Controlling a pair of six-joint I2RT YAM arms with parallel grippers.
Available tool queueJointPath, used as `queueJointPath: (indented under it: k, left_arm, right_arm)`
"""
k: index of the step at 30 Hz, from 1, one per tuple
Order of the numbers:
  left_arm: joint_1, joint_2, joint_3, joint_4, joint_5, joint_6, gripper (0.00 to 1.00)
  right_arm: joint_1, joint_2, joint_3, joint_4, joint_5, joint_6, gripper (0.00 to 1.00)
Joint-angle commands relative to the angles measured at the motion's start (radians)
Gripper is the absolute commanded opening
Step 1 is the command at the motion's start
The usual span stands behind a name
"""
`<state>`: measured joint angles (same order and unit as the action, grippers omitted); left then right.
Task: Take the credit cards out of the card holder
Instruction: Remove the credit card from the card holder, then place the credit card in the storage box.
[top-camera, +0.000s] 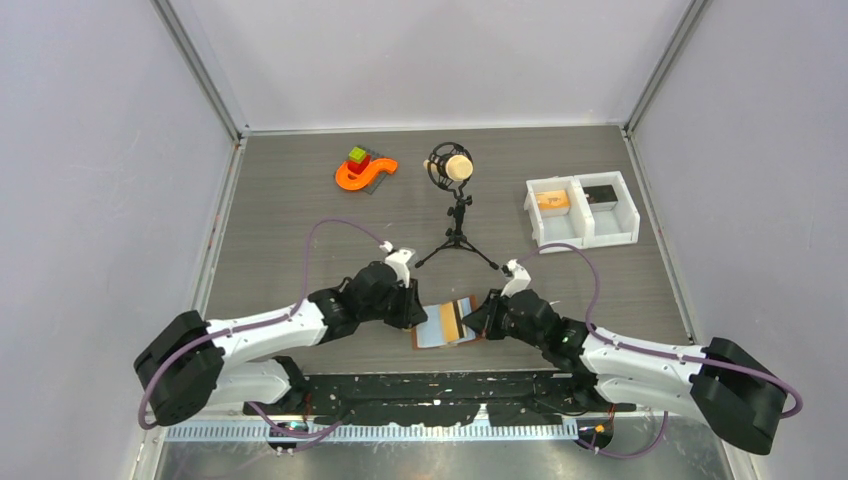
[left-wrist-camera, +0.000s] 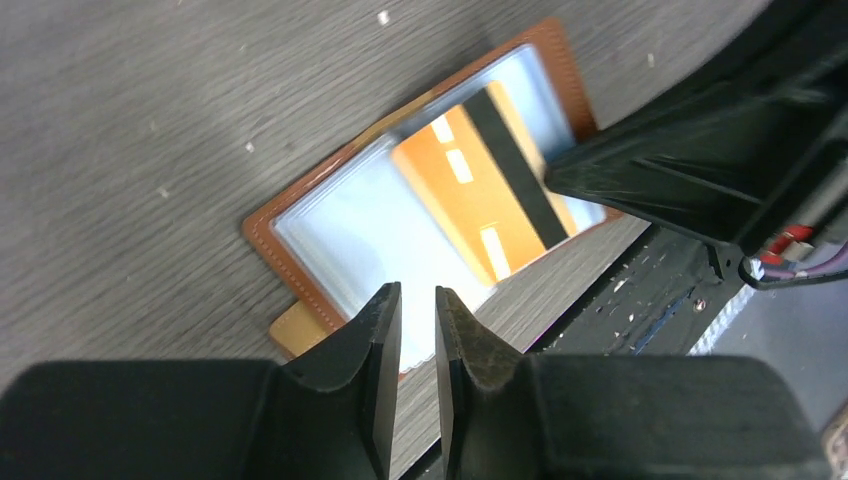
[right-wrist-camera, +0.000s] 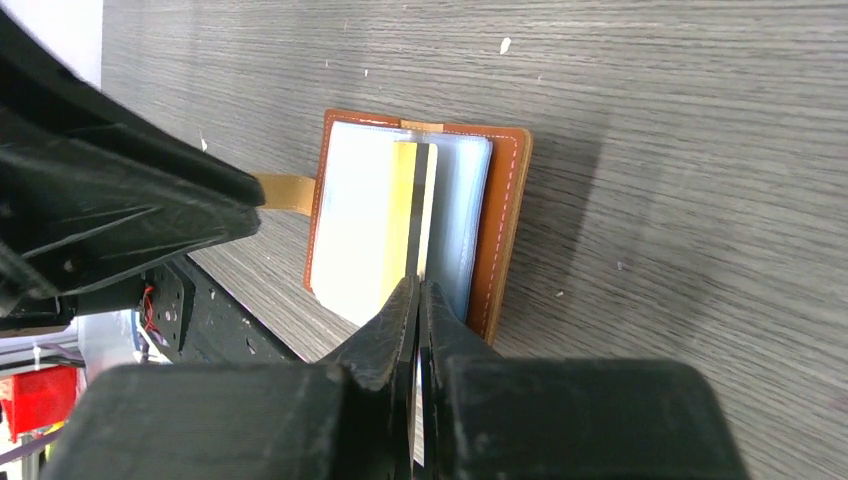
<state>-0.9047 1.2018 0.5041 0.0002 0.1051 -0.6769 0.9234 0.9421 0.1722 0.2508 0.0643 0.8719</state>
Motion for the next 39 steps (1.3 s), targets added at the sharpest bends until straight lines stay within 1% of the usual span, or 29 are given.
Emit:
queueJointPath:
  k: [1, 6, 8, 11, 14, 17, 20, 24, 27, 29, 34, 39]
  left_arm:
    - [-0.054, -0.049, 0.054, -0.014, -0.069, 0.153, 0.22]
    - [-0.171, -0.041, 0.089, -0.015, -0.22, 0.27, 0.27]
    - [-0.236, -0.037, 0.106, -0.007, -0.279, 0.311, 0.28]
    - [-0.326, -0.017, 0.129, 0.026, -0.364, 0.374, 0.33]
    - [-0.382, 0.031, 0.152, 0.046, -0.419, 0.417, 0.38]
    - [-0.402, 0.088, 0.17, 0.074, -0.43, 0.425, 0.43]
    - [-0.403, 0.123, 0.178, 0.093, -0.459, 0.389, 0.44]
    - [-0.398, 0.06, 0.112, 0.154, -0.532, 0.266, 0.49]
    - [-0.378, -0.005, 0.079, 0.158, -0.498, 0.207, 0.5]
    - [-0.379, -0.035, 0.064, 0.157, -0.471, 0.229, 0.51]
    - [-0.399, -0.039, 0.045, 0.19, -0.454, 0.342, 0.53]
    - [-0.431, 0.029, 0.099, 0.169, -0.479, 0.388, 0.54]
  right_arm:
    - [-0.015, -0.022, 0.029, 0.002, 0.006, 0.062, 0.05]
    - [-0.028, -0.059, 0.049, -0.015, -0.019, 0.104, 0.05]
    - [-0.031, -0.083, 0.058, -0.038, -0.017, 0.122, 0.05]
    - [-0.036, -0.11, 0.06, -0.052, -0.023, 0.145, 0.05]
    - [-0.036, -0.122, 0.062, -0.058, -0.029, 0.158, 0.05]
    - [-0.038, -0.127, 0.064, -0.059, -0.028, 0.168, 0.05]
    - [-0.038, -0.126, 0.066, -0.061, -0.023, 0.161, 0.05]
    - [-0.038, -0.123, 0.062, -0.065, -0.017, 0.134, 0.05]
    - [-0.038, -0.124, 0.061, -0.07, -0.012, 0.123, 0.05]
    - [-0.038, -0.126, 0.061, -0.075, -0.012, 0.138, 0.05]
    - [-0.039, -0.123, 0.077, -0.073, -0.019, 0.195, 0.05]
    - [-0.04, -0.104, 0.085, -0.048, -0.01, 0.242, 0.05]
